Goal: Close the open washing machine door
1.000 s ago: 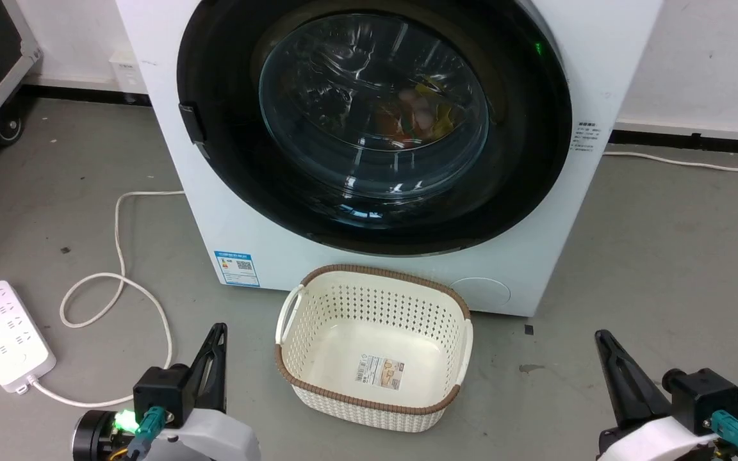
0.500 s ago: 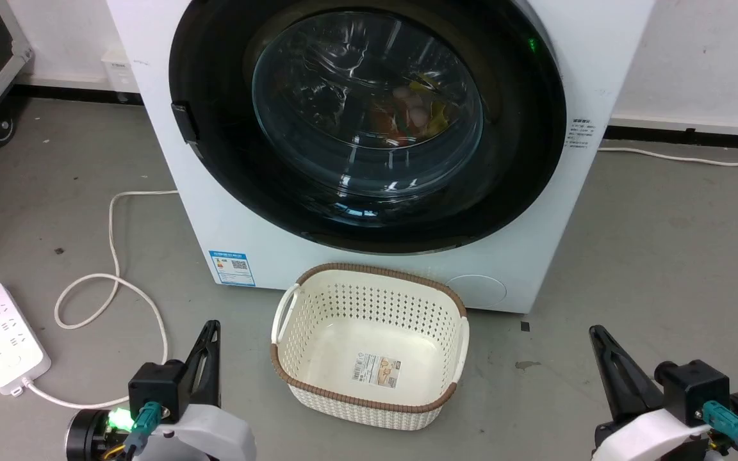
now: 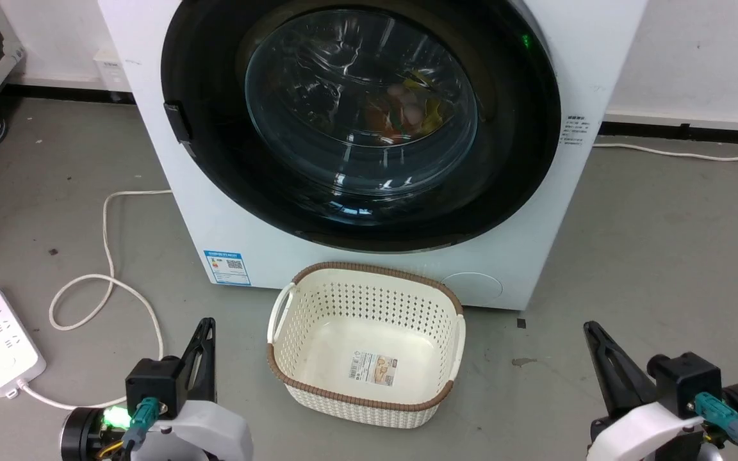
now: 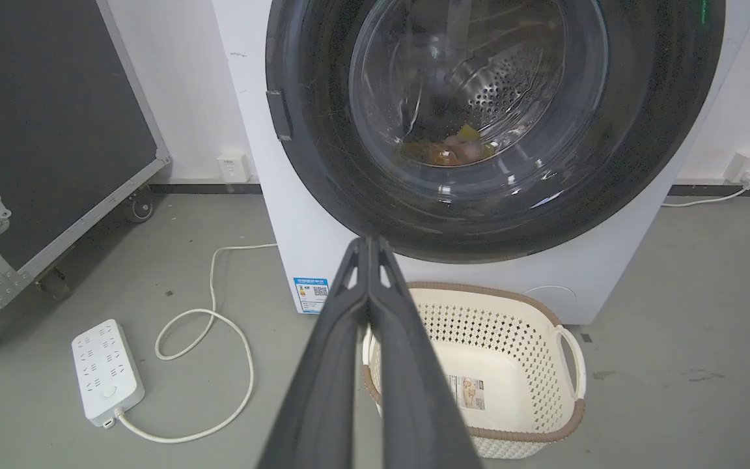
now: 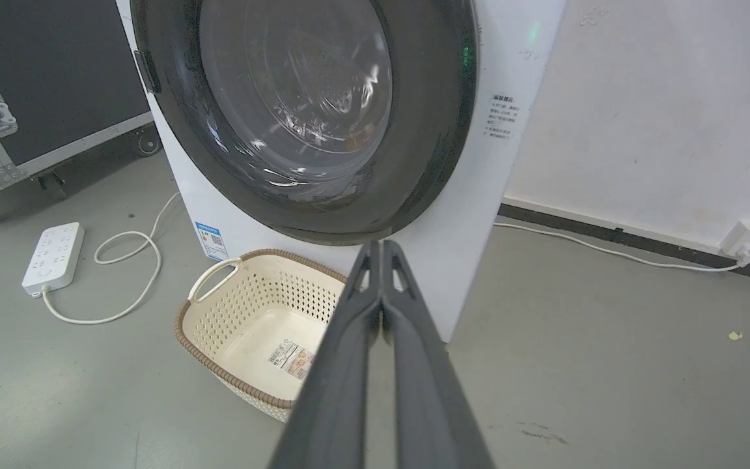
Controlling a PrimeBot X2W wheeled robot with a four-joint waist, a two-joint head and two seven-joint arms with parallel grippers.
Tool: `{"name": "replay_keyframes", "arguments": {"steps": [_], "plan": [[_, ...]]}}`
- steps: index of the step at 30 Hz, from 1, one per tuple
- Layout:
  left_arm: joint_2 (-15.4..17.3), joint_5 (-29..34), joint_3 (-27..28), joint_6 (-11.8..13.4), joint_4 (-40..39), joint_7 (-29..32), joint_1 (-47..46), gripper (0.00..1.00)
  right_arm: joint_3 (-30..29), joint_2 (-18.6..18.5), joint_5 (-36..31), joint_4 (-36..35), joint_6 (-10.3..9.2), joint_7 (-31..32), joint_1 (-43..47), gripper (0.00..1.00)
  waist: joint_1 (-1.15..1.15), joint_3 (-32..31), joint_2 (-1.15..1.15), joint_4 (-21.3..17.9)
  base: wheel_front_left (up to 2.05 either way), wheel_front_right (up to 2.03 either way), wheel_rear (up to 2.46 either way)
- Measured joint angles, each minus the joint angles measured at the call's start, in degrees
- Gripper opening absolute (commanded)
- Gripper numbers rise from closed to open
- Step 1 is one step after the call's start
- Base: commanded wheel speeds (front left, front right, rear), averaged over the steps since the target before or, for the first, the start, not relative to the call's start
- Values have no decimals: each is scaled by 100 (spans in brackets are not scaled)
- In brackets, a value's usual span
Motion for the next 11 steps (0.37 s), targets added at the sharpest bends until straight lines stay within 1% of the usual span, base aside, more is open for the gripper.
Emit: {"name": "replay_keyframes", "arguments": {"steps": [11], "plan": [[-9, 49, 38, 44, -52, 92, 0, 0, 34, 0, -12, -16, 0, 75, -31, 0, 0, 10, 0, -22, 0, 0, 0]]}}
